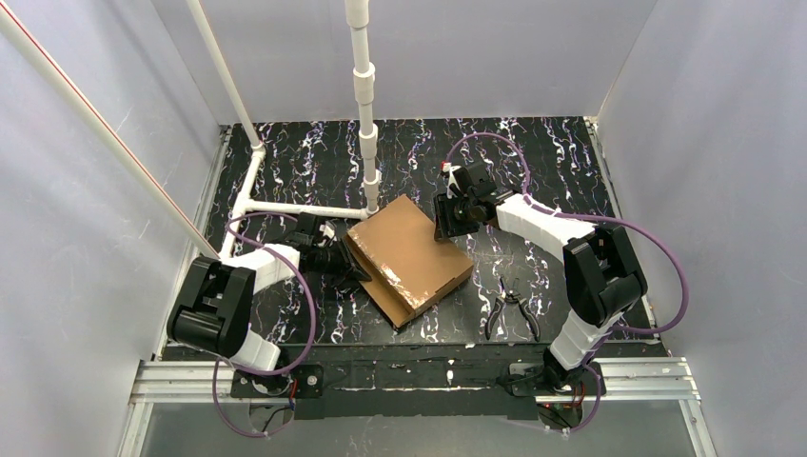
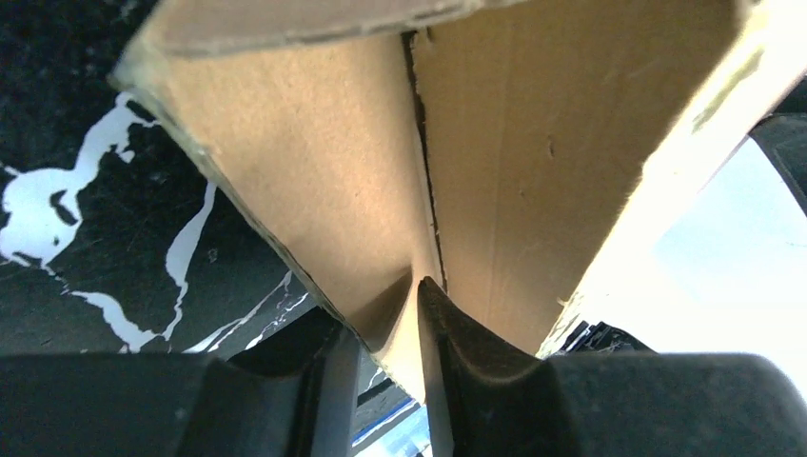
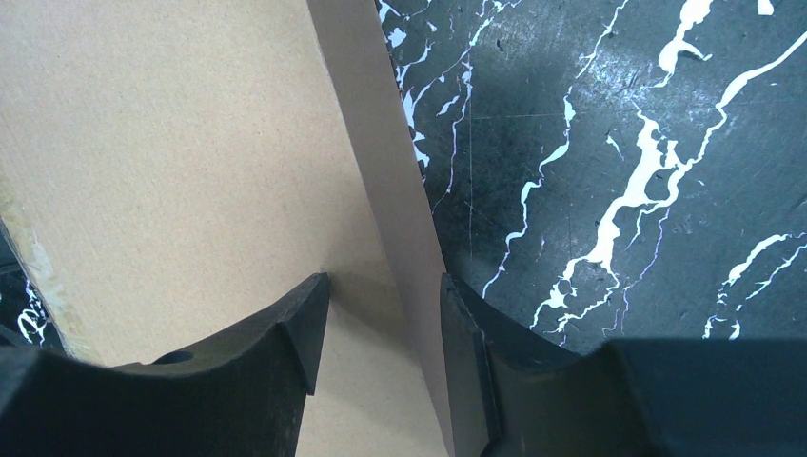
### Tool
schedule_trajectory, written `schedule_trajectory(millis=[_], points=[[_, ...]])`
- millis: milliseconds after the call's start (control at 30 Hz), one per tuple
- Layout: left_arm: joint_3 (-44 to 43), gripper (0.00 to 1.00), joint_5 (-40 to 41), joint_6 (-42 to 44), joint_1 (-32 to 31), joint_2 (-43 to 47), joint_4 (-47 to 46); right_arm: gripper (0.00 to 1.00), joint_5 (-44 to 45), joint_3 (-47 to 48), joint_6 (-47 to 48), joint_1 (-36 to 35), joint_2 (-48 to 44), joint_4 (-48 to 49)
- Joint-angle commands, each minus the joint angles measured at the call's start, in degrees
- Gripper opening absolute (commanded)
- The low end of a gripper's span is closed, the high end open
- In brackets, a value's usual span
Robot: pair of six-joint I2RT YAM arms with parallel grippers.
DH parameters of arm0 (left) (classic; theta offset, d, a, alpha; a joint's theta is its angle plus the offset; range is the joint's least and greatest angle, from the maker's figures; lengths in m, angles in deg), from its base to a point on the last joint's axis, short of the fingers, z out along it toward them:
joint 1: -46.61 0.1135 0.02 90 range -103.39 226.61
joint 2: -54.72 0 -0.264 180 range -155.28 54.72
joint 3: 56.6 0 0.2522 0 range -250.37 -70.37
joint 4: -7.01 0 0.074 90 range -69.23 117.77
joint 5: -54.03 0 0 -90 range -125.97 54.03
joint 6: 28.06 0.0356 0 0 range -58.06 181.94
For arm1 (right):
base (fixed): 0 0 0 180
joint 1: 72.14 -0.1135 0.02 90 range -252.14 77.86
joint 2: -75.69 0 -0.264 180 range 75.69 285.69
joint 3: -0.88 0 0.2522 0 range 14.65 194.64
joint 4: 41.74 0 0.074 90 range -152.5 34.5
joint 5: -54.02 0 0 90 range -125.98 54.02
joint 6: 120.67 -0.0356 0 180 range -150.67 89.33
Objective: Unpack the express box
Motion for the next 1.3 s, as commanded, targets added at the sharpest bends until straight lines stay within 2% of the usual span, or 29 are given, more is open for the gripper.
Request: schedule_trajectory(millis=[0, 100, 233, 400, 533, 600, 833, 867, 1033, 1267], points=[[1.73, 0.23, -2.45, -2.03, 0.2, 0.03, -5.16, 0.54, 2.13, -0.97, 1.36, 0.33, -0.16, -1.41], [3.15, 0.2, -3.5, -3.39, 0.14, 0.33, -7.36, 0.54, 2.05, -0.86, 1.36, 0.33, 0.1, -1.32], [4.76, 0.26, -4.43, -4.35, -0.09, 1.54, -8.58, 0.54, 1.79, -1.03, 1.27, 0.28, 0.26, -1.02], [4.3, 0.12, -4.88, -3.19, -0.16, 3.48, -6.86, 0.54, 2.05, -0.88, 1.25, 0.33, 0.17, -1.24], [2.77, 0.0, -3.74, -1.05, -0.16, 8.93, -0.57, 0.58, 3.63, -0.33, 2.09, 0.32, -0.84, -2.51], [2.03, 0.0, -2.72, 0.58, -0.21, 12.29, 2.99, 0.63, 4.73, 0.47, 2.93, 0.33, -1.51, -3.79], [-2.5, 0.0, -2.21, 7.79, -0.12, 22.02, 16.96, 0.95, 10.6, 4.24, 4.78, -0.36, -6.15, -9.56], [-3.51, 0.0, -2.4, 9.16, -0.09, 22.87, 18.88, 0.98, 11.2, 4.81, 4.83, -0.82, -6.69, -10.32], [-10.23, 0.0, -3.18, 13.66, -0.05, 24.94, 27.52, 0.98, 14.5, 8.8, 5.56, -4.29, -9.29, -15.19], [-22.59, 0.0, -3.29, 16.87, -0.04, 21.53, 41.76, 0.98, 16.83, 15.55, 1.65, -8.33, -12.52, -20.36]])
